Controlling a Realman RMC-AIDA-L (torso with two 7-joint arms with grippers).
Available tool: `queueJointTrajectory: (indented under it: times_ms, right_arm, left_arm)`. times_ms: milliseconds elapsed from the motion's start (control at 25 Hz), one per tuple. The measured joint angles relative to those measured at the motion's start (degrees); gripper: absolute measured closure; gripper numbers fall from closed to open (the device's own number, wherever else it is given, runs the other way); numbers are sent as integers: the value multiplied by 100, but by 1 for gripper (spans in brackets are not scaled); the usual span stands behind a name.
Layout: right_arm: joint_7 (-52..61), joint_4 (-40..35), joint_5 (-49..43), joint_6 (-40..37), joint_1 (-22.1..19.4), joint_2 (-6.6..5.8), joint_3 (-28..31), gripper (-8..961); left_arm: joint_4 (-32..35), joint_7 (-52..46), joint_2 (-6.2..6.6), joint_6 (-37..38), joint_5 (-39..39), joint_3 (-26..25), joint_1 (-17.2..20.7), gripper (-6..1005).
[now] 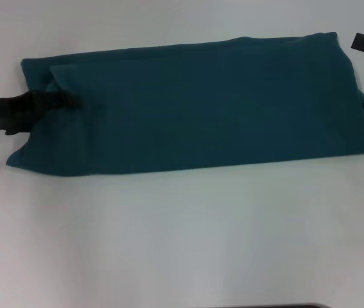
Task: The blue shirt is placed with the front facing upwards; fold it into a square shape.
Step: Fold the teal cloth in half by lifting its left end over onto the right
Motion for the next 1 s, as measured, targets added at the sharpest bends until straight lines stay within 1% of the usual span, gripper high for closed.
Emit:
queueJointTrajectory:
  times_ms: [80,200,440,560,760,1000]
  right_arm:
    - [-5,0,0,-3,-18,-1,12,343]
    - [-7,0,0,-4,-36,-2,44,343]
    - [-3,0,0,-5,-60,6,84,344]
    - [4,0,0,-10,-66,7,85,344]
    - [7,0,0,-31,-84,7,101,344]
    - [9,0,0,-32,-93,7,104,344]
  left_arm:
    - [0,-136,69,55,49,236,-80,115]
    - [-19,-297,119,84,123,371,-177,125]
    - [-30,-373,132,112,189,386,-332,146]
    - [-46,-405,157,119,220,413,-358,347]
    - [-23,-433,175,115,302,476,-407,576]
    - [-15,-483,158,100,515,476,-498,707]
